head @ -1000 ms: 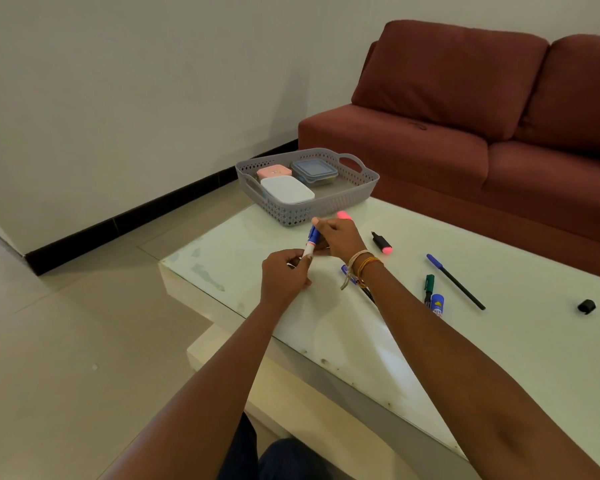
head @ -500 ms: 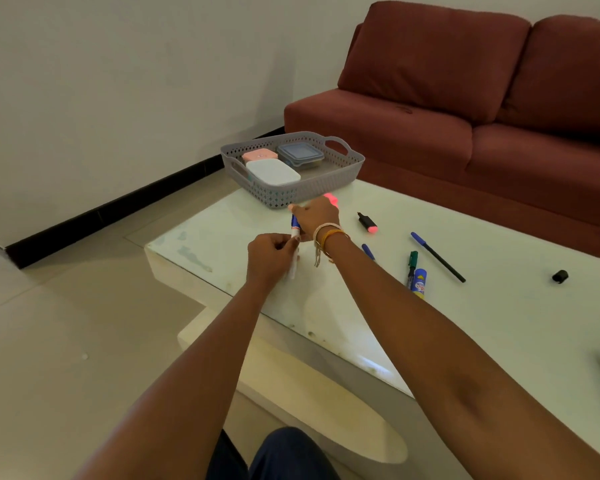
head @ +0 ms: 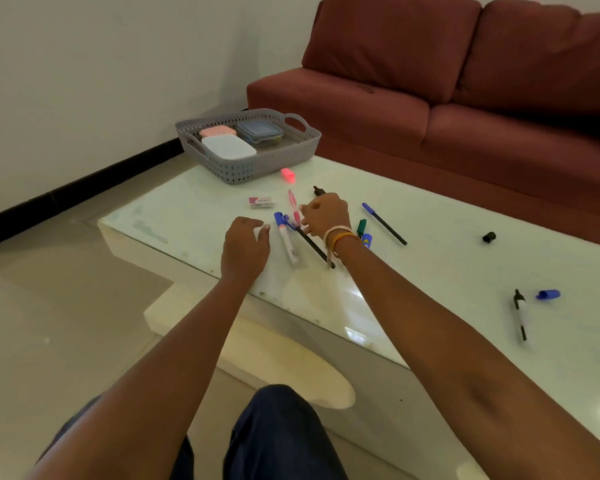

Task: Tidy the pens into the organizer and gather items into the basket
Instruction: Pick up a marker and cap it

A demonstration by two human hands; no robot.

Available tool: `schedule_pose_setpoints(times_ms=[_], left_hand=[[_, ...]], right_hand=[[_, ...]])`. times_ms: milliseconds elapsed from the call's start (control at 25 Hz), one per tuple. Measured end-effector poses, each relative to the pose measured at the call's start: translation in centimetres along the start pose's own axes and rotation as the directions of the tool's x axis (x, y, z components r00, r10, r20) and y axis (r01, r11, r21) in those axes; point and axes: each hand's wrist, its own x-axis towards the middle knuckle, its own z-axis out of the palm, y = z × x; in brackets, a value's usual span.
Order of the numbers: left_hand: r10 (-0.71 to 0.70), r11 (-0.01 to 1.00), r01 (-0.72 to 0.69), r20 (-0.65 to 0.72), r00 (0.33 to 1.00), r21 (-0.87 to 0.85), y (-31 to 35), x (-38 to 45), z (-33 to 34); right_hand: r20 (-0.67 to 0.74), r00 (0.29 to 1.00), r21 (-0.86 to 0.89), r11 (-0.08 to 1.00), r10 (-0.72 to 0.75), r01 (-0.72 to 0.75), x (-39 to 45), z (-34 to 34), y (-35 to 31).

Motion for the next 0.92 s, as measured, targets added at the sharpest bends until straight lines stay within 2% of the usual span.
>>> schedule_pose_setpoints(times_ms=[40,160,200,360,480,640,800,920], left_hand=[[0.026,0.999,-0.027,0.009,1.000,0.024,0.1,-0.8,0.2],[0.218,0.968,-0.224,0.063,0.974,0.110,0.8,-1.9,0.7],[0.225,0.965,-0.231,0.059,0.973,0.123,1.0,-1.9,0.8],[0.249,0.964,-0.248,-0.004,0.968,0.096,1.6,-1.9,0.0],[0.290,0.955,-0.286,-0.039,0.956,0.078,1.4,-1.9,0.0],[0.371,0.929,-0.368,-0.094,0.924,0.049,0.9,-1.8,-0.6],[0.478,0.878,-0.478,0.032,0.878,0.007,1.3,-2.7,-1.1],[0.608,0.789,-0.615,0.156,0.779,-0.006,1.8,-2.9,-1.6]], right_hand=[[0.006,1.000,0.053,0.999,0.010,-0.010,-0.5,-0.4,0.4],[-0.040,0.999,0.177,0.984,0.002,0.005,-1.4,-2.1,1.2],[-0.054,0.998,0.191,0.982,0.008,0.002,-1.7,-2.6,1.3],[-0.075,0.997,0.142,0.990,0.012,-0.002,-3.5,-3.5,1.4],[-0.173,0.985,0.051,0.998,-0.020,0.029,-4.7,-2.5,1.7],[-0.316,0.949,0.025,0.999,-0.011,0.020,-7.6,-1.6,1.9],[-0.416,0.909,-0.084,0.996,-0.015,-0.022,-14.7,-4.1,4.3],[-0.476,0.879,-0.158,0.984,0.001,-0.087,-19.5,-7.5,7.4]])
